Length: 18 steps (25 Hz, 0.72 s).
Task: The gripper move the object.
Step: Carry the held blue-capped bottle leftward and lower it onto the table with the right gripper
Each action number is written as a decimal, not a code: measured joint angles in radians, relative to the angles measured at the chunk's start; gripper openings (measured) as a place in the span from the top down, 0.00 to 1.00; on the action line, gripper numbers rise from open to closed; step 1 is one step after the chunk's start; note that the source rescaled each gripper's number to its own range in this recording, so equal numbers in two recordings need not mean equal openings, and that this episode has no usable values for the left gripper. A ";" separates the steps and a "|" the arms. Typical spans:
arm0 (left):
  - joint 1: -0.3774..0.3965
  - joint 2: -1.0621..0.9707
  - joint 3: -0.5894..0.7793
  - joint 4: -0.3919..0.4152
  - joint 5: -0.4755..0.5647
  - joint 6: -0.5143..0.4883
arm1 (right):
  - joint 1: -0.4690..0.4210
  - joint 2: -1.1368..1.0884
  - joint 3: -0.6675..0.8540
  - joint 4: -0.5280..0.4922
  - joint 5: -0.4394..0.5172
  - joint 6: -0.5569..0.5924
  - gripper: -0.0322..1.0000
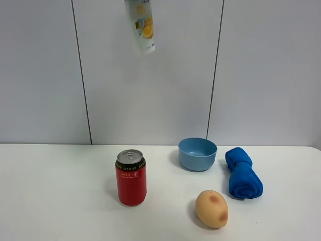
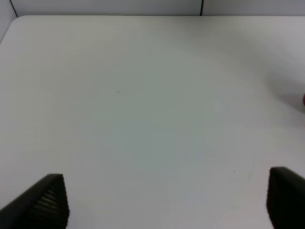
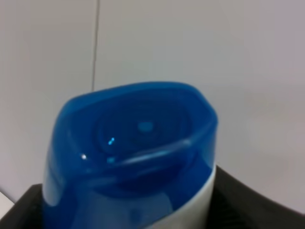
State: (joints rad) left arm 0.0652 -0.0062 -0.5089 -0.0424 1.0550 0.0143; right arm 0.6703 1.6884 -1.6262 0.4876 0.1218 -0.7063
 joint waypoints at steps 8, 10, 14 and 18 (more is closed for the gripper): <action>0.000 0.000 0.000 0.000 0.000 0.000 | -0.003 -0.201 0.000 -0.447 0.273 0.428 0.96; 0.000 0.000 0.000 0.000 0.000 0.000 | -0.003 -0.223 0.000 -0.648 0.385 0.621 0.96; 0.000 0.000 0.000 0.000 0.000 0.000 | -0.002 -0.227 0.001 -0.862 0.638 0.887 0.96; 0.000 0.000 0.000 -0.001 0.000 0.000 | 0.026 -0.243 0.071 -0.852 0.705 0.912 0.96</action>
State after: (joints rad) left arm 0.0652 -0.0062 -0.5089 -0.0433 1.0550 0.0143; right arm 0.6965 1.4454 -1.5553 -0.3647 0.8272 0.2053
